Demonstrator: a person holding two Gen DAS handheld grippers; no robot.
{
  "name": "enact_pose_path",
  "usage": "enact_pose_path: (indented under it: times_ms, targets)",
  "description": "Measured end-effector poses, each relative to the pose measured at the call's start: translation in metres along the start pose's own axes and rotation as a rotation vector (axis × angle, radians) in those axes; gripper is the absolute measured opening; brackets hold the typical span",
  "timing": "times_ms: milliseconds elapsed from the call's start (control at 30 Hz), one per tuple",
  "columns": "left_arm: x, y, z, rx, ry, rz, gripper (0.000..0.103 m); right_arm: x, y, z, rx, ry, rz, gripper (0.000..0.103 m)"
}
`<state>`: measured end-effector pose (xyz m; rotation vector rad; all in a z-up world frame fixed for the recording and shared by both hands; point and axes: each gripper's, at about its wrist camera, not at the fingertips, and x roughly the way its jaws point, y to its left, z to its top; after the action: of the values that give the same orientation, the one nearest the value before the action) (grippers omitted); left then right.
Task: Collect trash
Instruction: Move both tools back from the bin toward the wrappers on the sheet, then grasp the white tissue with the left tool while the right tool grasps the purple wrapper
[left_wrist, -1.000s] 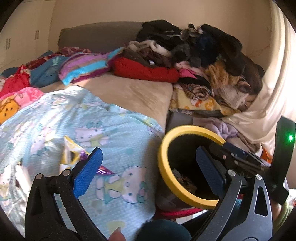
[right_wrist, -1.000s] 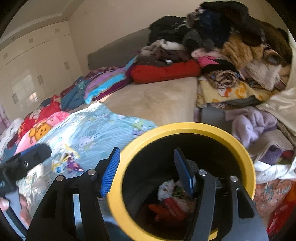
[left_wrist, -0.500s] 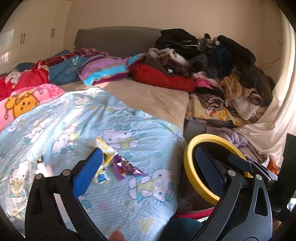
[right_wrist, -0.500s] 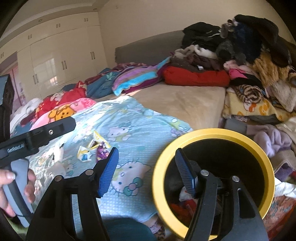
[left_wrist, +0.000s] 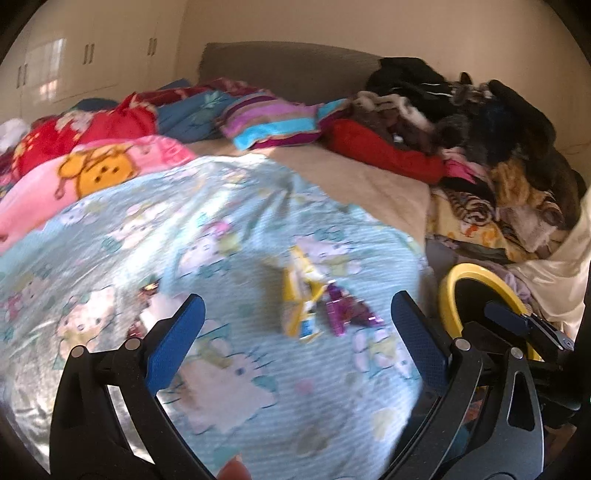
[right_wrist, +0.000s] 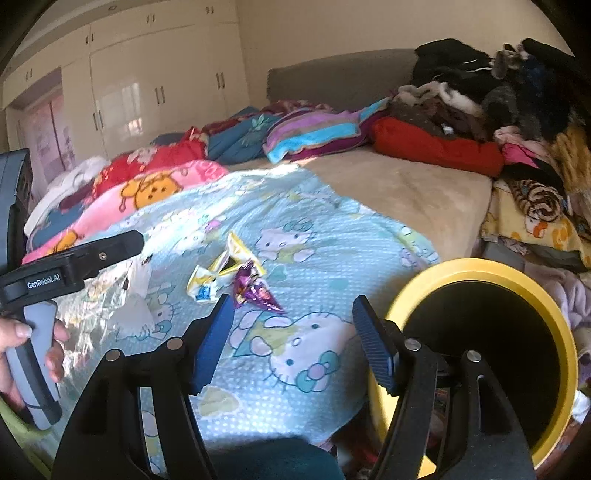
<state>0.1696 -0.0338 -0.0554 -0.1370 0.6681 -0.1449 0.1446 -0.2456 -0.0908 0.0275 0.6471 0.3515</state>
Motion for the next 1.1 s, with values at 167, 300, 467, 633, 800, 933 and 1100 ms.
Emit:
enact_pose_path:
  times_ms: [167, 300, 467, 633, 800, 933, 1100]
  targets:
    - [0.001, 0.023, -0.008, -0.034, 0.020, 0.034, 0.092, 0.020, 0.011, 0.000, -0.023, 0.047, 0.017, 0.065]
    - [0.003, 0.041, -0.017, -0.073, 0.041, 0.056, 0.092, 0.036, 0.018, 0.004, -0.052, 0.074, 0.028, 0.064]
    - [0.009, 0.061, -0.028, -0.140, 0.075, 0.068, 0.092, 0.067, 0.027, 0.005, -0.098, 0.146, 0.016, 0.057]
    - [0.019, 0.071, -0.040, -0.173, 0.122, 0.072, 0.092, 0.094, 0.032, 0.005, -0.112, 0.202, -0.006, 0.042]
    - [0.027, 0.072, -0.053, -0.191, 0.167, 0.062, 0.082, 0.111, 0.033, 0.005, -0.123, 0.253, 0.020, 0.009]
    - [0.031, 0.069, -0.057, -0.179, 0.185, 0.054, 0.056, 0.099, 0.030, 0.003, -0.083, 0.219, 0.048, 0.002]
    - [0.034, 0.064, -0.060, -0.159, 0.206, 0.046, 0.024, 0.076, 0.017, 0.000, 0.007, 0.161, 0.079, 0.002]
